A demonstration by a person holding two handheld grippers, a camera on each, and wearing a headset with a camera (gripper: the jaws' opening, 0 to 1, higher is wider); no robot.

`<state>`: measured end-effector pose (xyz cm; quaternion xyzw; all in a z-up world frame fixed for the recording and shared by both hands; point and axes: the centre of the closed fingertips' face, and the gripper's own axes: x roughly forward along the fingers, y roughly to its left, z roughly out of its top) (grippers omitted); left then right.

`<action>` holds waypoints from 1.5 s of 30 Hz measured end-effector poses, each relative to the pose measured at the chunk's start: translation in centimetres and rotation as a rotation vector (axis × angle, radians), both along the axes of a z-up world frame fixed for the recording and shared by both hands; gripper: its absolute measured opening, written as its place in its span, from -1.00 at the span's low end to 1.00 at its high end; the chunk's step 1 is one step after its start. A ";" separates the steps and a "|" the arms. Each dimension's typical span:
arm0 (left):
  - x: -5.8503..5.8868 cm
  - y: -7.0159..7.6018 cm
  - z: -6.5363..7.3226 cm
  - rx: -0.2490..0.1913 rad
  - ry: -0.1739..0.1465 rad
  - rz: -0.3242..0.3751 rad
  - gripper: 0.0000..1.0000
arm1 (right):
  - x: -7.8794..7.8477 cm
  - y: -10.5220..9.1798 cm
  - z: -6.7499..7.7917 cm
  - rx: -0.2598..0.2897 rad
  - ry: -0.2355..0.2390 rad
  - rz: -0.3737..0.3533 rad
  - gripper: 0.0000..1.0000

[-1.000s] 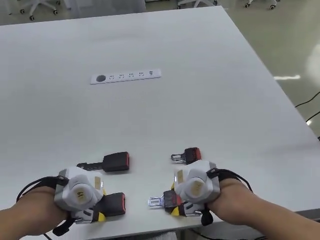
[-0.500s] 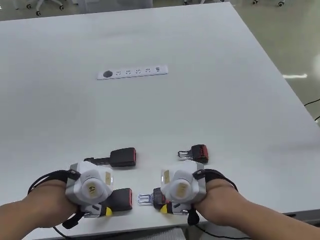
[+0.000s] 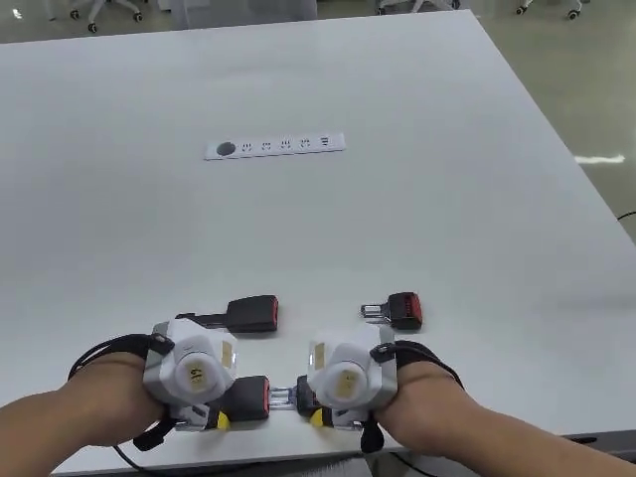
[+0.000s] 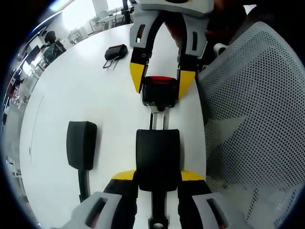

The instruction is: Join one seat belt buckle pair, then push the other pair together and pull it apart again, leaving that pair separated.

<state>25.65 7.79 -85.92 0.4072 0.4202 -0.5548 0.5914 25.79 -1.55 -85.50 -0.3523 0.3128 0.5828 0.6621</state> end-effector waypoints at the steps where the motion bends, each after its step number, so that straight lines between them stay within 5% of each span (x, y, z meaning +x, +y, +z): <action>1: 0.0 0.0 0.0 0.001 -0.001 -0.004 -0.35 | 0.0 0.1 0.1 0.004 -0.002 0.003 -0.31; 10: 0.0 0.0 0.0 -0.010 0.001 -0.025 -0.36 | -0.2 1.1 -0.1 0.056 0.038 -0.011 -0.31; 29: 0.0 -0.1 0.0 -0.005 0.009 -0.087 -0.38 | -0.2 3.0 -0.2 0.088 0.040 -0.021 -0.37; 45: 0.2 0.3 -0.2 0.011 0.018 -0.063 -0.38 | 0.0 2.9 -0.4 0.131 0.046 -0.011 -0.35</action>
